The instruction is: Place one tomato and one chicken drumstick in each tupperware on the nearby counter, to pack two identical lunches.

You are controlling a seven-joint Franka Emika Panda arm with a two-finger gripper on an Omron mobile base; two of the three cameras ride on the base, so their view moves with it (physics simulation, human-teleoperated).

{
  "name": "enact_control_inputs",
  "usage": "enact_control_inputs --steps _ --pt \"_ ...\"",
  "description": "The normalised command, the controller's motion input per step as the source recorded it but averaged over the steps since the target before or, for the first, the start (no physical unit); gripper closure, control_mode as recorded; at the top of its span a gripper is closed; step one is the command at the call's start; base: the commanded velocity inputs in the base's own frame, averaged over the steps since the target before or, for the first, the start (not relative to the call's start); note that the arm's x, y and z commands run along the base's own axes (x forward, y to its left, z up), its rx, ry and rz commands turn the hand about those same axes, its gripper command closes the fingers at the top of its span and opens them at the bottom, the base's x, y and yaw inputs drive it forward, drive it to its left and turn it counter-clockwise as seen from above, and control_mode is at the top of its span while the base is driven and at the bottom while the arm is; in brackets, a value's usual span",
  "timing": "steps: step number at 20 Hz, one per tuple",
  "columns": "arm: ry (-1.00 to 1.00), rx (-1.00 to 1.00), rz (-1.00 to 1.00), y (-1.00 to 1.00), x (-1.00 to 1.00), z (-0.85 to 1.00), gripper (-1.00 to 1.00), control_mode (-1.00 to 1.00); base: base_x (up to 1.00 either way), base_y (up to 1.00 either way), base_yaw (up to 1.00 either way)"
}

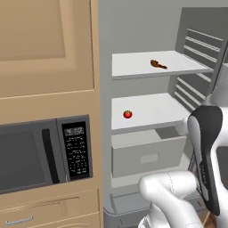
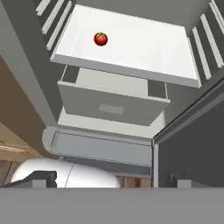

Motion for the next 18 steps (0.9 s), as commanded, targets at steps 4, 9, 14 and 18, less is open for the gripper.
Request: enact_control_inputs --steps 4,9,14,18 --pt "-0.25 0.00 0.00 0.00 0.16 0.58 -1.00 -1.00 0.00 0.00 0.00" --pt "-0.27 0.00 0.00 0.00 0.16 0.18 -1.00 -1.00 0.00 0.00 0.00" --pt "-0.17 0.00 -0.01 0.00 0.41 0.00 -1.00 -1.00 0.00 0.00 0.00" --pt "-0.06 0.01 -0.01 0.00 0.50 0.38 -1.00 -1.00 0.00 0.00 0.00"
